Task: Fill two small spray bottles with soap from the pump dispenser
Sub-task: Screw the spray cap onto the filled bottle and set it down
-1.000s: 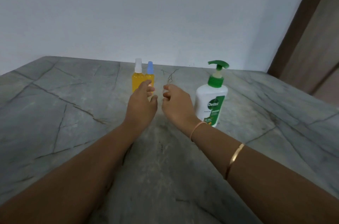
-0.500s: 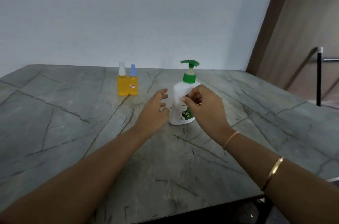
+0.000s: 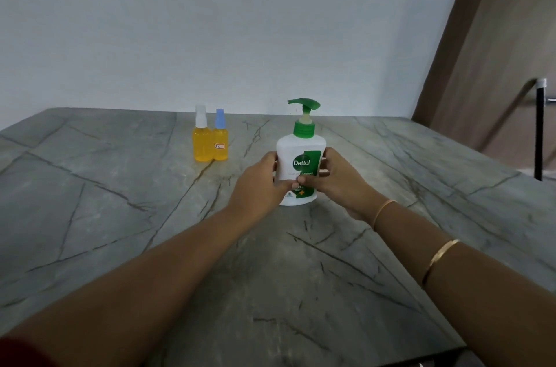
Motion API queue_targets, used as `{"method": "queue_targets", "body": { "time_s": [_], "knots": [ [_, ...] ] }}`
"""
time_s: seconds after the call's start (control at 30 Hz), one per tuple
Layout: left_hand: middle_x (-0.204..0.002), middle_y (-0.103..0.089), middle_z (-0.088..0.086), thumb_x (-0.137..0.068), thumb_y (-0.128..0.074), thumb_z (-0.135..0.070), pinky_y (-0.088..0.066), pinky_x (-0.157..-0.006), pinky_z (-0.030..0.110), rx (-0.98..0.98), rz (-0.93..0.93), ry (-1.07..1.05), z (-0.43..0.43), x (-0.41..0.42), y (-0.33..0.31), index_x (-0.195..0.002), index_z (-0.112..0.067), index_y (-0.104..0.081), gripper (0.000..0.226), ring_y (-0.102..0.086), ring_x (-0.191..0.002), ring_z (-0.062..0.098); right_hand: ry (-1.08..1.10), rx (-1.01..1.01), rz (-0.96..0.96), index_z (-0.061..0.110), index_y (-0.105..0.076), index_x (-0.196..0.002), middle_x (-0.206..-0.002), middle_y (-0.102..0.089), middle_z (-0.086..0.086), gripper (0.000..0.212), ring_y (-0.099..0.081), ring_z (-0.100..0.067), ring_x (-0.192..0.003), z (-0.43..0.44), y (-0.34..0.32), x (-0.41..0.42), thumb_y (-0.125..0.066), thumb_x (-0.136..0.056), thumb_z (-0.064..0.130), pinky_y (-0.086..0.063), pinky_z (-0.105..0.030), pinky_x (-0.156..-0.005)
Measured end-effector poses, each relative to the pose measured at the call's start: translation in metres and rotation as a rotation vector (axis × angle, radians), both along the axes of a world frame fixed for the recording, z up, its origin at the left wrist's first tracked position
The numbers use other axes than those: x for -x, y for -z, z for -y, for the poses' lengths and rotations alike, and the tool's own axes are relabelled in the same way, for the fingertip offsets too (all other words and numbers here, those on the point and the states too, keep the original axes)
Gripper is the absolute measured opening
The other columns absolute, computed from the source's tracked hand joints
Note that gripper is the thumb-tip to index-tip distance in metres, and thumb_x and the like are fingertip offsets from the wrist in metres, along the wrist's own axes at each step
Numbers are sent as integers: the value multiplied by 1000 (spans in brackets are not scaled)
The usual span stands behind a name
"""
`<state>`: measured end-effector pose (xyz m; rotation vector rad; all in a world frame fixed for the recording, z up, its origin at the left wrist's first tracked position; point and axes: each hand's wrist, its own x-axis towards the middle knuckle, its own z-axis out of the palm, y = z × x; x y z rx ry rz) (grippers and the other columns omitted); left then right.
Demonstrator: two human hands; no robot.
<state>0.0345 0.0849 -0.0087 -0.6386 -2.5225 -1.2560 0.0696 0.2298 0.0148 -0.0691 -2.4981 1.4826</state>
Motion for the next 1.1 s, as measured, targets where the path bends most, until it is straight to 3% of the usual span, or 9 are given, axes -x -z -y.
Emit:
{"method": "queue_targets", "body": {
  "time_s": [0.23,0.37,0.43,0.7,1.1],
  "knots": [
    [-130,-55,7,-81,-68,-30,-48,-86,36,28,10,-61,10,38,-3,-128,-13,-43,56,-58,-111,24,-30,-61,-30,9,-43,-128,-125,-57,-8,56,-54,-24,-114,13,-2,42,-72,-80,11,-46,-37,-98],
    [-129,-56,8,-82,-67,-27,-47,-84,31,16,3,-88,11,58,-3,-127,-10,-44,53,-57,-111,25,-40,-68,-27,9,-42,-128,-126,-57,-7,54,-53,-19,-110,18,-1,66,-70,-82,9,-44,-29,-91],
    [-128,-57,8,-83,-66,-27,-46,-79,29,18,6,-95,12,68,-2,-125,-10,-45,51,-57,-110,25,-41,-74,-25,8,-41,-129,-125,-57,-8,55,-53,-20,-109,19,-1,77,-69,-82,8,-45,-30,-91],
    [-125,-58,9,-83,-66,-26,-51,-84,40,9,9,-93,13,89,3,-124,-10,-45,48,-59,-107,25,-44,-91,-13,8,-42,-126,-122,-58,-8,50,-52,-15,-100,18,2,97,-68,-83,7,-43,-26,-84],
    [-125,-57,11,-85,-63,-20,-45,-79,30,-8,-11,-107,12,89,9,-123,-6,-44,44,-56,-110,26,-62,-52,9,6,-41,-128,-125,-56,-11,53,-53,-23,-113,20,2,101,-68,-82,5,-44,-30,-91]
  ]
}}
